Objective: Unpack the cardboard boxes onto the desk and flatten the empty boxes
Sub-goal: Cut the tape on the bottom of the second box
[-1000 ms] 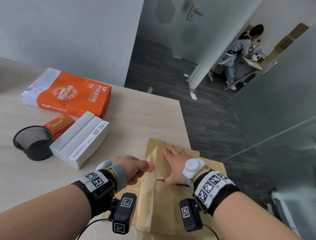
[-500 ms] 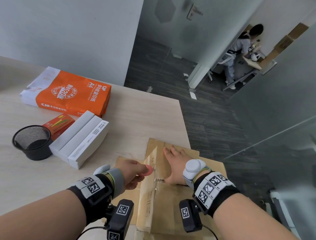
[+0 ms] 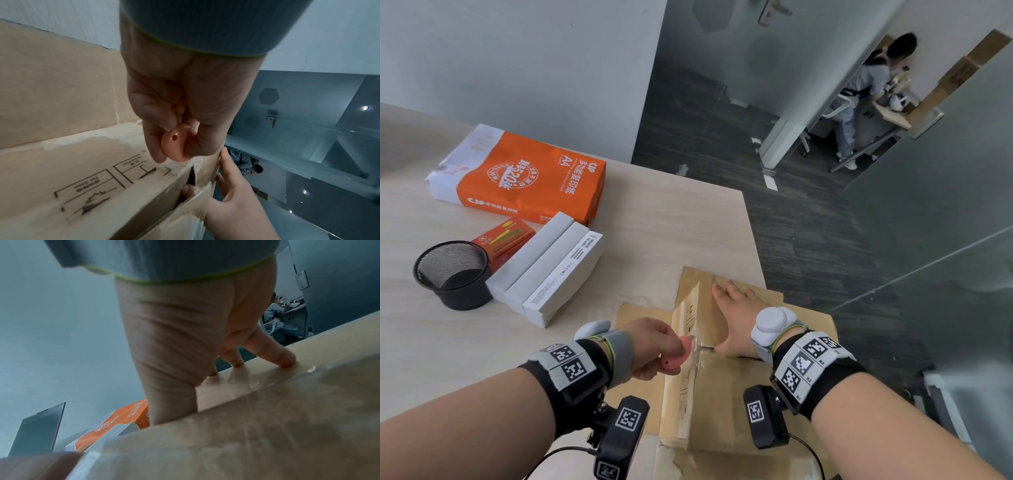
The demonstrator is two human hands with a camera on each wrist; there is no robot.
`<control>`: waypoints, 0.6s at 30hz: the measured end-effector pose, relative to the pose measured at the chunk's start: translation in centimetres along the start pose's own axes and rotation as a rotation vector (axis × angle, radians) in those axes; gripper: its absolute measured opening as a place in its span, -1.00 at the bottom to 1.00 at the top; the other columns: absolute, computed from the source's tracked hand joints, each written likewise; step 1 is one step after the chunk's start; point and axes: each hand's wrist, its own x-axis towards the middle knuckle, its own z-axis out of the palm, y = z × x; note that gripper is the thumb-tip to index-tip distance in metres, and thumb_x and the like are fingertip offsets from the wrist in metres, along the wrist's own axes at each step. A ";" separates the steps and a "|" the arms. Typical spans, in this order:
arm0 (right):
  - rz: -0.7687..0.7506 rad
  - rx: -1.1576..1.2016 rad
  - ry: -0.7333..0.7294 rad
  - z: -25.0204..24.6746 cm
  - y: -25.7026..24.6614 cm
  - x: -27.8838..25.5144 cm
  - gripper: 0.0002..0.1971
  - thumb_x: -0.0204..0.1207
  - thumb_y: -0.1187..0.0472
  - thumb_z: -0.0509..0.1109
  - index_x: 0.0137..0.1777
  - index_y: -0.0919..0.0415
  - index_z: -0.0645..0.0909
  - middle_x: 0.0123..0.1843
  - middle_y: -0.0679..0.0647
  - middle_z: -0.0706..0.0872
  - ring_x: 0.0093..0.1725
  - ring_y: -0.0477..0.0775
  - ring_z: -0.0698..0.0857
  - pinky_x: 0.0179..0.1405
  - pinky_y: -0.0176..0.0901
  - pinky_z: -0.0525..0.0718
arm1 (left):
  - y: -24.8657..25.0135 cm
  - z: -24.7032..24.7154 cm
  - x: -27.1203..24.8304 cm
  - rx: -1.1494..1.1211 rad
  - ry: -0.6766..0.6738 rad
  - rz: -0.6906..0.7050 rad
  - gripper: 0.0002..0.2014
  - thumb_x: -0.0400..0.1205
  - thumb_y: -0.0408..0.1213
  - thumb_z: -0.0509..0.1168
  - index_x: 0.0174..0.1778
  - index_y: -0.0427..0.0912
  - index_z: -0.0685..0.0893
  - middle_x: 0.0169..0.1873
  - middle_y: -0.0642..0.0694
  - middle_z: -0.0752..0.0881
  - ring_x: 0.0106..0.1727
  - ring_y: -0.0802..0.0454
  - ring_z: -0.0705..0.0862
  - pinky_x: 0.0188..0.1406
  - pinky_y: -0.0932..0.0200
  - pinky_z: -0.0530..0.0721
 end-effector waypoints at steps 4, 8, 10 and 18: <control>-0.001 0.006 0.005 0.0 -0.1 0.0 0.23 0.40 -0.38 0.48 0.78 -0.01 -0.30 0.82 0.09 -0.24 0.76 0.47 -0.07 0.71 0.31 0.15 | -0.1 -0.2 -0.2 0.044 -0.028 -0.027 -0.85 0.46 -0.34 0.44 -0.11 -0.19 0.65 -0.35 -0.21 0.77 -0.31 -0.01 0.70 -0.55 0.30 0.43; -0.004 0.015 0.009 0.2 0.0 0.1 0.23 0.39 -0.38 0.48 0.78 -0.03 -0.30 0.82 0.07 -0.25 0.76 0.47 -0.08 0.70 0.32 0.17 | 0.1 -0.4 -0.5 0.060 -0.011 -0.009 -0.74 0.33 -0.25 0.46 -0.10 -0.19 0.66 -0.37 -0.19 0.76 -0.32 0.00 0.70 -0.51 0.28 0.42; -0.011 0.008 0.001 0.1 0.2 0.2 0.22 0.39 -0.38 0.47 0.78 -0.03 -0.32 0.82 0.08 -0.26 0.76 0.46 -0.09 0.71 0.33 0.16 | 0.1 -0.8 -0.4 0.027 0.014 0.009 -0.84 0.44 -0.33 0.43 -0.10 -0.20 0.65 -0.40 -0.15 0.73 -0.34 0.03 0.74 -0.51 0.28 0.42; -0.022 -0.010 -0.009 -0.1 0.4 0.0 0.21 0.40 -0.39 0.44 0.77 -0.02 -0.33 0.82 0.09 -0.26 0.77 0.43 -0.07 0.71 0.31 0.16 | 0.2 -0.9 0.5 -0.114 0.138 0.036 -0.93 0.56 -0.36 0.47 -0.18 -0.22 0.70 -0.21 -0.23 0.76 -0.30 0.01 0.79 -0.58 0.28 0.46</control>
